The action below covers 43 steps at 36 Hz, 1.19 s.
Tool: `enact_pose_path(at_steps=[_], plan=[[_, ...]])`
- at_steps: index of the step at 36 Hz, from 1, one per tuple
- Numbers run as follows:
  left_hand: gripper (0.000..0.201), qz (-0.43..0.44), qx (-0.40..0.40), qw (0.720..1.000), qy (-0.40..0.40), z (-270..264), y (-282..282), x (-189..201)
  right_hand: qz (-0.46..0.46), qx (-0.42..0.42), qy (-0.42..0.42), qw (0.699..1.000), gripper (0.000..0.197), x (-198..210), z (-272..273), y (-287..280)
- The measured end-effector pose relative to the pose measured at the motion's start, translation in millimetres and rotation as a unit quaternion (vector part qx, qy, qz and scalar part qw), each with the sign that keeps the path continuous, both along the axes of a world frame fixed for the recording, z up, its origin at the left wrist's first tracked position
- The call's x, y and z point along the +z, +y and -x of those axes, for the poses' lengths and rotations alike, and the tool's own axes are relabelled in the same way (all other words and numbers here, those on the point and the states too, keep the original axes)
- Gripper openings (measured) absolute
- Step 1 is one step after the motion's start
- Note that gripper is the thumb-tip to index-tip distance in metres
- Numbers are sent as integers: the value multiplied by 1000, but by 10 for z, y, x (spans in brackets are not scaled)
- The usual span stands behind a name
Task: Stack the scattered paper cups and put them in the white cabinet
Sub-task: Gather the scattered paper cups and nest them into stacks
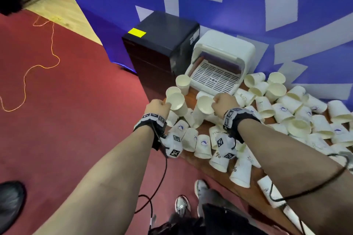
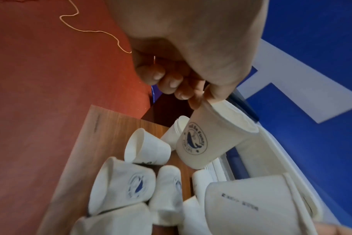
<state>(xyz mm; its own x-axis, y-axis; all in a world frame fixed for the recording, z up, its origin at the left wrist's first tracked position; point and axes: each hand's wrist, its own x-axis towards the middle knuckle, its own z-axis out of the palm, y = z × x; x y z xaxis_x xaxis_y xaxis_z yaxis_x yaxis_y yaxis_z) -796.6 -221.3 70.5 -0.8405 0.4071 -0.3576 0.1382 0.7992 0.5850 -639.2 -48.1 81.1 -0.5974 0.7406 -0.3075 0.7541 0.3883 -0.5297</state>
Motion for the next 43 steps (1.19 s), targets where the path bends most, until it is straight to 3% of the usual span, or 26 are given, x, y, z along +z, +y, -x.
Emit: enact_pose_path(at_steps=[8,12,15,17,23,30,35,38,43], plan=[[19,-12,59,998,-17,588,348,-74,4,-10,-1,1000,19,-177,696,512],[23,1,75,997,-30,779,541,-142,35,-35,16,999,36,-318,1023,812],[19,14,77,996,-46,895,645,-186,51,-51,31,997,32,-374,1246,970],[17,29,71,996,-54,952,688,-213,57,-63,31,996,26,-388,1362,1026],[15,67,39,995,-64,1125,773,-307,86,-114,46,989,35,-487,1595,1115],[35,96,-15,992,-77,1253,807,-414,98,-141,41,984,37,-576,1732,1063],[33,109,-39,991,-66,1351,759,-418,111,-155,43,981,36,-586,1845,976],[32,116,-49,991,-53,1431,738,-433,124,-128,12,984,22,-536,1904,907],[31,130,-83,988,-25,1468,780,-388,91,-73,-37,993,22,-485,1826,833]])
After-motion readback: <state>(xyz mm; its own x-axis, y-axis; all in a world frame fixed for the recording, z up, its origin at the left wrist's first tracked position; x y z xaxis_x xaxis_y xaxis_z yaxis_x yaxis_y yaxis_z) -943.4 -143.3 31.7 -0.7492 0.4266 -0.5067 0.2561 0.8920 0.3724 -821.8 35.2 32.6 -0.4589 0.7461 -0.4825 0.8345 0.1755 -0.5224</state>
